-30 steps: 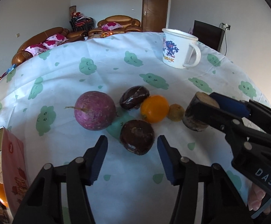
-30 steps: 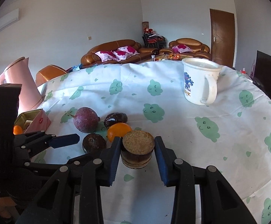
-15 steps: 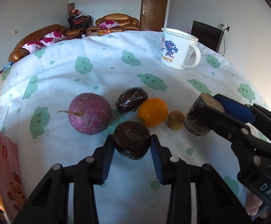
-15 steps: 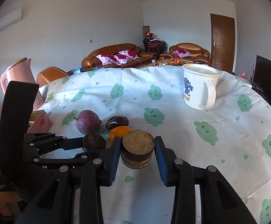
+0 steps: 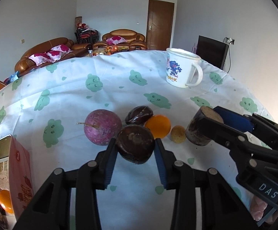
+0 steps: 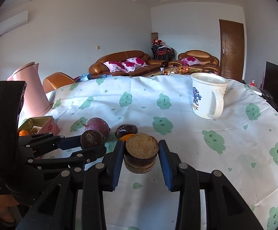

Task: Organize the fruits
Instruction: 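Lift the cake with the right gripper while the left lifts the dark brown fruit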

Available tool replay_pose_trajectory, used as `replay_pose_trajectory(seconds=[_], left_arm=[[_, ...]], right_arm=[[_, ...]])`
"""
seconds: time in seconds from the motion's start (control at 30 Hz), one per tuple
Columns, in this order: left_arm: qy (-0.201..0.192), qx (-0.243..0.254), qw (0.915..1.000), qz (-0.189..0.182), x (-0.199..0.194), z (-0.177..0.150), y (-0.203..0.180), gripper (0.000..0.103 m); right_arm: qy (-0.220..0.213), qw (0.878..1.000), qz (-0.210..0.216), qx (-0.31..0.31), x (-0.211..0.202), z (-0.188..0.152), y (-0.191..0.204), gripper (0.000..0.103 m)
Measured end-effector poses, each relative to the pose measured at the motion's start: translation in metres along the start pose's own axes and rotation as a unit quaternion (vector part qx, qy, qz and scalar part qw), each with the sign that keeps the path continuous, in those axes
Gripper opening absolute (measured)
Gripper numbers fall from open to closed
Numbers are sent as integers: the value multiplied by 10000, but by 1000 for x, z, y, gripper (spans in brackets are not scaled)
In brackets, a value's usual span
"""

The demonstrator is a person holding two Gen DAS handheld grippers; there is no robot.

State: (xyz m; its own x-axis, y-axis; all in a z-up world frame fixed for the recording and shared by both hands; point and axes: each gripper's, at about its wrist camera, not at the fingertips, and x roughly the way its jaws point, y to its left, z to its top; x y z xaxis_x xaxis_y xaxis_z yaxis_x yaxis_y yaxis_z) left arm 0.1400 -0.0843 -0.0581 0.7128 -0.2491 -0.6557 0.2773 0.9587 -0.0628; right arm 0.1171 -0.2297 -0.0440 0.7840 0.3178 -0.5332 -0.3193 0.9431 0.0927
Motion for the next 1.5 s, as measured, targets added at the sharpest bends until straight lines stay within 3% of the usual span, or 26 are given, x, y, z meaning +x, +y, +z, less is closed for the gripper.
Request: replay_pose_trajectory(seconds=[1.5], left_arm=[[-1136,185,9924,428,-45,-11,-7,40]], right_arm=[[-706,9971,56,-288,-26,-4,9,38]])
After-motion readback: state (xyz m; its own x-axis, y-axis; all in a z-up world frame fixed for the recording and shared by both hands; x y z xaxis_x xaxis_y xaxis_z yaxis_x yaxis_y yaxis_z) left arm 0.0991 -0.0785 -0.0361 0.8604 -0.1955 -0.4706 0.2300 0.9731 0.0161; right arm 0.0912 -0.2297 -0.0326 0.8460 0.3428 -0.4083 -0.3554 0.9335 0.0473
